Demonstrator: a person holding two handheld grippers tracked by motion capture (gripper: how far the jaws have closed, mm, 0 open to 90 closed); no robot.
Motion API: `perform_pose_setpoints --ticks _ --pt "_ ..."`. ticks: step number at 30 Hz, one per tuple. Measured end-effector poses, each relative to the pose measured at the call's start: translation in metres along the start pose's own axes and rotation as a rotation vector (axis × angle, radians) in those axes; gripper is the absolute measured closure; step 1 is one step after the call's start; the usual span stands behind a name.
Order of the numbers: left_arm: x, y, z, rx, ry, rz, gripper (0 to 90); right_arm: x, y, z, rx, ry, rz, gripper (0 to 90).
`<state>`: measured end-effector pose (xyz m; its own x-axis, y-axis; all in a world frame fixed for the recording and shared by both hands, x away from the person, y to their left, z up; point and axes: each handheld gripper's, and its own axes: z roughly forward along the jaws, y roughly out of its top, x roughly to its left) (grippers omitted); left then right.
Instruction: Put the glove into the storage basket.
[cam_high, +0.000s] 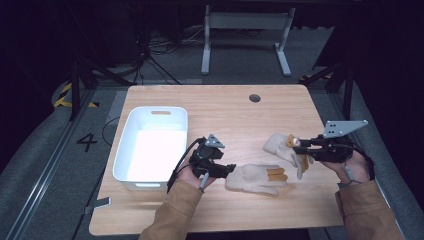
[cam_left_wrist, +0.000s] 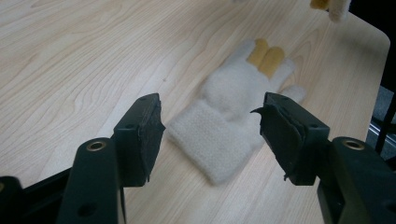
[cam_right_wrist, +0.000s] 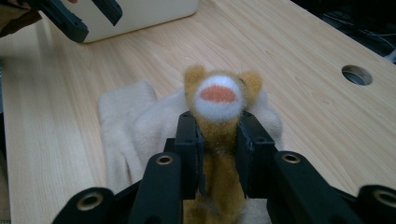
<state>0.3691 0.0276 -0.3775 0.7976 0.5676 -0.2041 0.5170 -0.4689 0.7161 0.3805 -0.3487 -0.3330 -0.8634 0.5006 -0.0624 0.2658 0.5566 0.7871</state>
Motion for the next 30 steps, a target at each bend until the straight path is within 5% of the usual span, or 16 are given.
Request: perform_pose_setpoints --ticks 30 --pt "0.002 -0.011 -0.009 0.001 0.020 -0.025 39.1 0.039 0.027 0.056 0.063 0.246 -0.206 72.8"
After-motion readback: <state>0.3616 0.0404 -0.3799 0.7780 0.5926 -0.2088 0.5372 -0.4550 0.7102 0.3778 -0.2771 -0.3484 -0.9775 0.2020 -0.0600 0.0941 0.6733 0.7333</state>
